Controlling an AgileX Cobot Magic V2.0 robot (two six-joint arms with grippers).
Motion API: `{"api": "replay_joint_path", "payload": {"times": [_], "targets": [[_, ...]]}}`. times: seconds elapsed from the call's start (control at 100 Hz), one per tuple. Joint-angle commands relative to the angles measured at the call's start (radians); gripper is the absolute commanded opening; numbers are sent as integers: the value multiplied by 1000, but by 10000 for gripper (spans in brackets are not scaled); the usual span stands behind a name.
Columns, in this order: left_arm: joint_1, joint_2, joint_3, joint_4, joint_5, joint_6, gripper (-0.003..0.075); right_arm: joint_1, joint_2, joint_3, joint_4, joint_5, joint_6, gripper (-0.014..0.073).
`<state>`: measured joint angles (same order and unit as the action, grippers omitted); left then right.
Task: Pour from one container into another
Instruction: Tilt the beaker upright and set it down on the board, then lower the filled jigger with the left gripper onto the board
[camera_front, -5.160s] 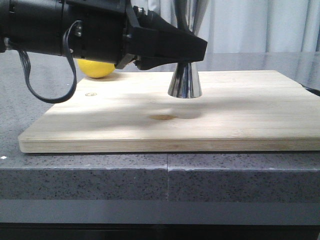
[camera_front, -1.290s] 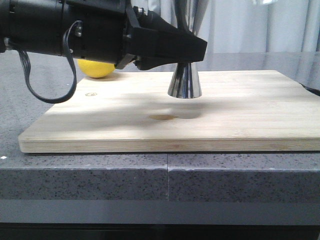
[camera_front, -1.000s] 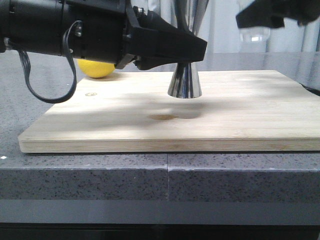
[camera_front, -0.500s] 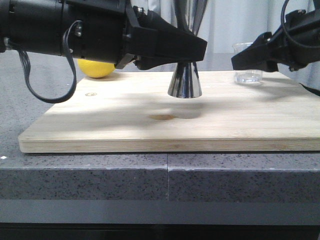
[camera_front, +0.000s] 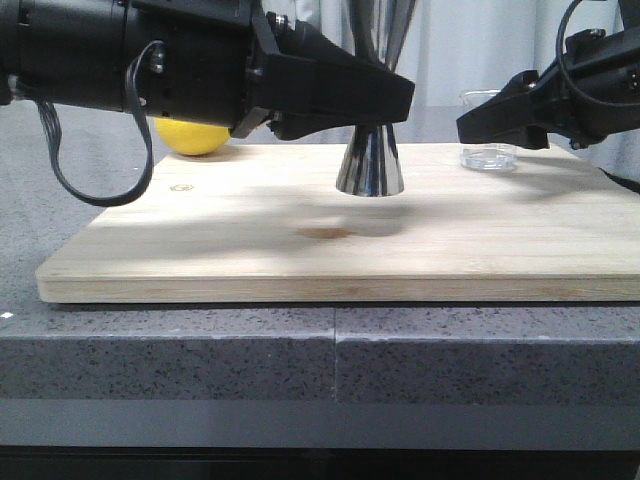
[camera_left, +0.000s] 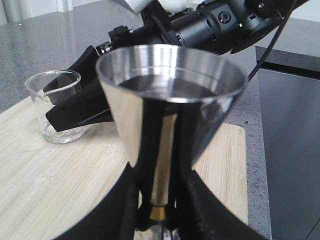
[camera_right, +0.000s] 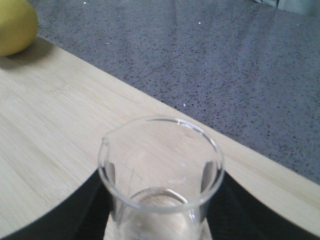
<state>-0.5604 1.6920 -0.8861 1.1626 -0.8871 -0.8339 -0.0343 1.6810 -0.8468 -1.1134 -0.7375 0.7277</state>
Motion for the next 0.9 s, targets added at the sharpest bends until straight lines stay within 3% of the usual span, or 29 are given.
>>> {"api": "replay_joint_path", "payload": {"times": [0.0,0.24,0.36,0.89], "targets": [[2,-48,-29,-55,-67,-7,-21,-5,-27,-20,17,-37,-8,297],[2,-48,-29,-55,-67,-7,-21,-5,-27,-20,20,-38,3,527],[2,-48,-29,-55,-67,-7,-21,-5,-29,-20,58,-48,3,591],[44,-48,-29,-85,-65,-7,-21,-5,-246,-26,128,-119,3,609]]}}
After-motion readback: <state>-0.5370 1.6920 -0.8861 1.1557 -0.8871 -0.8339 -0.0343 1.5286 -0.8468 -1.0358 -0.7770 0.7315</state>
